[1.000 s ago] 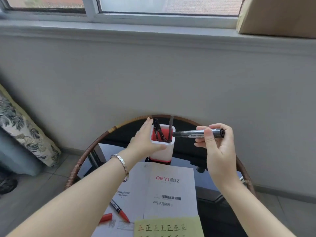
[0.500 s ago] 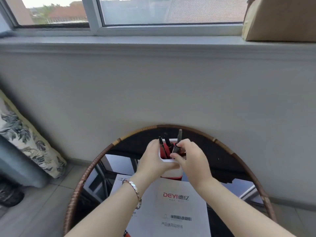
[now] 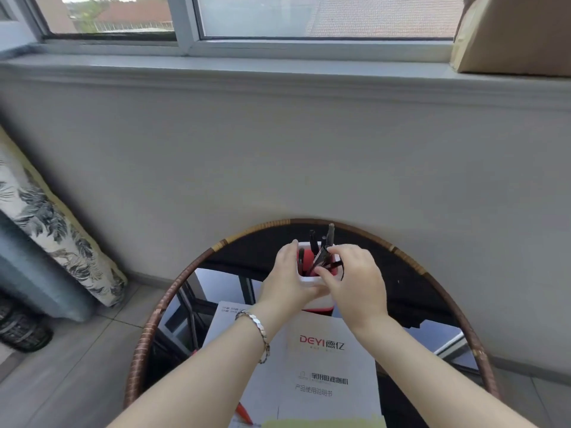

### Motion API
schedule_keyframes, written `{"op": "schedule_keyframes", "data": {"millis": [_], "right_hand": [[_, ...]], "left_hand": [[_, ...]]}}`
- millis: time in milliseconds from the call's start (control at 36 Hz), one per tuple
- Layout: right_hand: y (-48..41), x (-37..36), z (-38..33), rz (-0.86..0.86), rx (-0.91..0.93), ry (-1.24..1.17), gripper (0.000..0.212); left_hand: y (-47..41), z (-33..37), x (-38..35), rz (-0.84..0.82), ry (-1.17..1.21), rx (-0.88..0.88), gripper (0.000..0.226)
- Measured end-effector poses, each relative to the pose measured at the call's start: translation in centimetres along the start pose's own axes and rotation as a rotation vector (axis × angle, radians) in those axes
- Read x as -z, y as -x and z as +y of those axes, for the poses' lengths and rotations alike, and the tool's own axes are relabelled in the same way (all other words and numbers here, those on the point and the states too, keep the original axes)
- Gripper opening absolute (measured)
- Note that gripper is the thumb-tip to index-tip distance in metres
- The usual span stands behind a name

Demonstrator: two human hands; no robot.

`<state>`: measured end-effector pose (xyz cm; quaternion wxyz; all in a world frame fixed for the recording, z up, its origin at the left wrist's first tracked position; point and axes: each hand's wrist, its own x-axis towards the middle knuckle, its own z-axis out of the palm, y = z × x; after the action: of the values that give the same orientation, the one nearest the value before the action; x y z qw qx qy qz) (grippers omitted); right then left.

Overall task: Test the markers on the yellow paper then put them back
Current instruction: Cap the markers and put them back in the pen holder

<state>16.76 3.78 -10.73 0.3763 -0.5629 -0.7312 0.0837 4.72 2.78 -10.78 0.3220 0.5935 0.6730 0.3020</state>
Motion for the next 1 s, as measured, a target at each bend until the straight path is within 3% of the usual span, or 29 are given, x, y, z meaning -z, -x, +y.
{"op": "schedule_keyframes", "data": {"millis": [111,167,250,333,472,583,778,1000], "right_hand": [[1.8,1.0,-0.6,0.053,0.105,0.002,0.029],[3.0,1.4,-1.1,-0.011,0.151,-0.033,0.020],[4.9,1.2,-2.2,-0.246,0.121,-0.080,0.011],[6.9,-0.2,-3.6,-0.507,0.078,-0.097,0.020],[9.0,-3.1,-6.8,-0.785,0.041,-0.025,0.030],[10.0,-5.7,-8.7,-0.903,0.015,0.083,0.033],[10.8,-7.6,-9.2,-0.911,-0.086,0.087,0.032],[8.9,-1.7,-8.8,-0.698,-0.033,-0.264,0.012]], "left_hand": [[1.3,-0.9,1.1,-0.053,-0.033,0.056,0.100],[2.4,-1.9,2.2,-0.008,-0.070,0.090,0.086],[5.1,-3.8,4.2,0.060,-0.102,0.150,0.051],[8.0,-6.2,6.0,0.101,-0.170,0.194,0.032],[12.0,-9.0,7.4,0.067,-0.264,0.280,0.033],[13.8,-9.9,7.4,0.006,-0.341,0.297,0.033],[14.6,-9.8,6.3,-0.033,-0.504,0.252,0.025],[14.0,-9.3,5.1,-0.168,-0.691,0.213,0.020]]}}
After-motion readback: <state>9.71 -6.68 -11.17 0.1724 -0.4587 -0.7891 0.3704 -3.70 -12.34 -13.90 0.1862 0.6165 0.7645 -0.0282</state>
